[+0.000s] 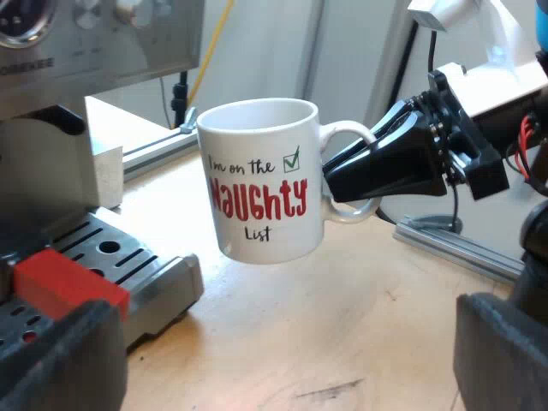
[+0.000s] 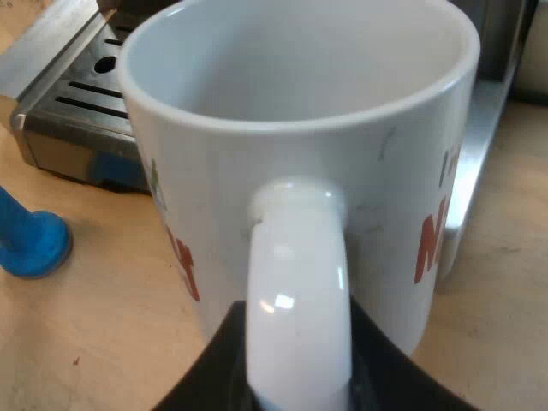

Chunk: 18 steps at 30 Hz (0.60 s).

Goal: Remove mug from coffee machine

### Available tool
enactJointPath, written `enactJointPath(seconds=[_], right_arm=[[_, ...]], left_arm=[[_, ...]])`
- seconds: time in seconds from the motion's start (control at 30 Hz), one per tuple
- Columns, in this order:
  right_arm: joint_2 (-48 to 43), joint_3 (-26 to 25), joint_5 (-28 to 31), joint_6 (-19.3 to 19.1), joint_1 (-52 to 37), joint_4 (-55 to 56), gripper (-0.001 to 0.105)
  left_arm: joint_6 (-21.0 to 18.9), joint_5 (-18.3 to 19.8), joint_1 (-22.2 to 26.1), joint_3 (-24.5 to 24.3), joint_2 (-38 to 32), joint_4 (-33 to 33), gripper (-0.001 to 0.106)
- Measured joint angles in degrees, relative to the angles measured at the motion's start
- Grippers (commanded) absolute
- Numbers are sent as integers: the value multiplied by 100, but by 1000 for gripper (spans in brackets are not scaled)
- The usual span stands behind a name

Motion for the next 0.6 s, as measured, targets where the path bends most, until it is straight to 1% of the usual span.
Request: enactJointPath(seconds=[0.2,0.23,0.3,0.53,0.57,0.6], right_arm=[[-317,0,0,222,0,439,0],[-393,0,31,220,0,526,0],[-495,0,264,353,0,636,0],[-505,0,390,422,0,676,0],[-505,0,502,428,0,717,0],[-505,0,842,432,0,817,0]], left_arm=[[0,0,-237,0,0,0,79],[0,0,-270,0,0,0,79],[0,0,-366,0,0,0,79],[0,0,-460,0,21,0,79],[0,0,-477,0,46,0,79],[0,0,-474,0,69,0,79]])
